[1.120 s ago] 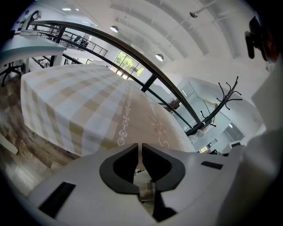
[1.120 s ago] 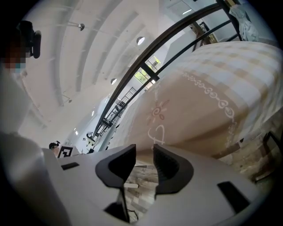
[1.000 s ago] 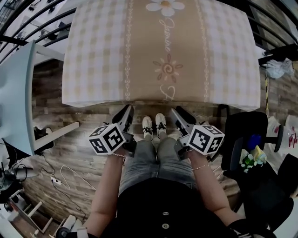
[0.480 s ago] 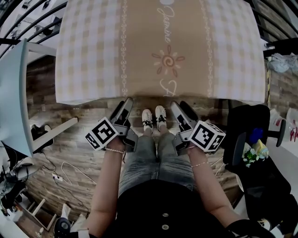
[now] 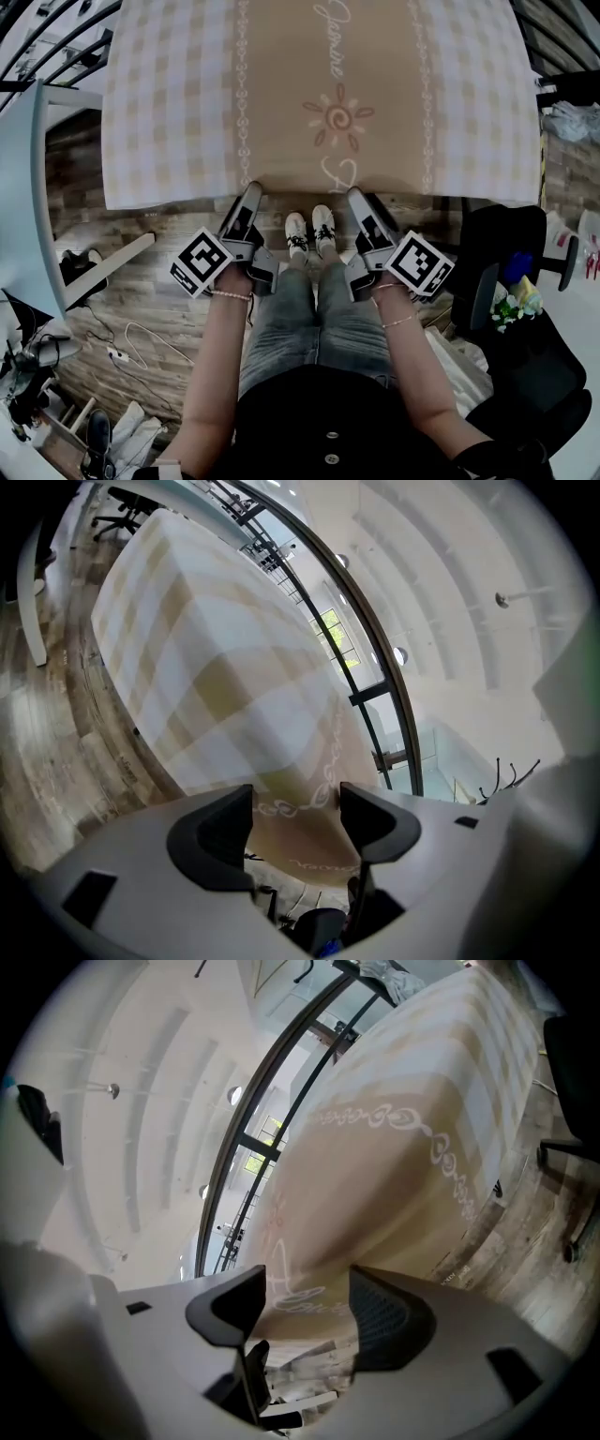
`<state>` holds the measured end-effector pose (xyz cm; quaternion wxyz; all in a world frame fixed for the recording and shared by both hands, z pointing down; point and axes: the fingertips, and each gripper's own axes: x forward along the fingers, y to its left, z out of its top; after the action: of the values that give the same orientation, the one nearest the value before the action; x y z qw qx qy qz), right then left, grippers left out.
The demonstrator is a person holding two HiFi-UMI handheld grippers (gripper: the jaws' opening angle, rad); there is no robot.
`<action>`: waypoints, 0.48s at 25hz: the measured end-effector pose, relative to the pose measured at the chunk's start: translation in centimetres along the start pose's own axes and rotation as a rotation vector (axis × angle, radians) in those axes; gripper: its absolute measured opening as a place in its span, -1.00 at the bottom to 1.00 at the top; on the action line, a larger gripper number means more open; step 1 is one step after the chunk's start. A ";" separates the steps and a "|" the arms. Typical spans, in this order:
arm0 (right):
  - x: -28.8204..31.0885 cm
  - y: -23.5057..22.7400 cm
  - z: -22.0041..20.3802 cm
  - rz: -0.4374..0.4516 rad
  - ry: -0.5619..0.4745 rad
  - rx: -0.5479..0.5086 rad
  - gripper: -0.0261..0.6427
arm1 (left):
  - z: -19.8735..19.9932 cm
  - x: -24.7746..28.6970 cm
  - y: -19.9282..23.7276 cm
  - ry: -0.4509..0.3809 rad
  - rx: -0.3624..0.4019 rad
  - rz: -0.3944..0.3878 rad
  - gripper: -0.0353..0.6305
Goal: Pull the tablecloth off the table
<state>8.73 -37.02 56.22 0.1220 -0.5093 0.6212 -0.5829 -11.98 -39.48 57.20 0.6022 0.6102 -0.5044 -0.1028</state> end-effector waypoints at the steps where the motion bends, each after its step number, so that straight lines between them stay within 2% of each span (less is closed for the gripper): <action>1: 0.1 -0.1 0.1 -0.001 -0.007 0.018 -0.16 | 0.1 0.2 0.1 -0.003 -0.005 0.001 -0.05; 6: 0.8 -0.5 0.3 0.000 -0.012 0.065 -0.16 | 0.4 0.7 0.4 -0.012 0.016 0.024 -0.05; 12: 1.7 -1.2 0.4 -0.027 -0.014 0.070 -0.17 | 0.3 0.9 0.5 -0.033 -0.038 -0.023 -0.05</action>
<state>8.91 -38.34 57.89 0.1361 -0.5172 0.5926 -0.6023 -11.99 -40.18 57.94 0.6040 0.6027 -0.5052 -0.1293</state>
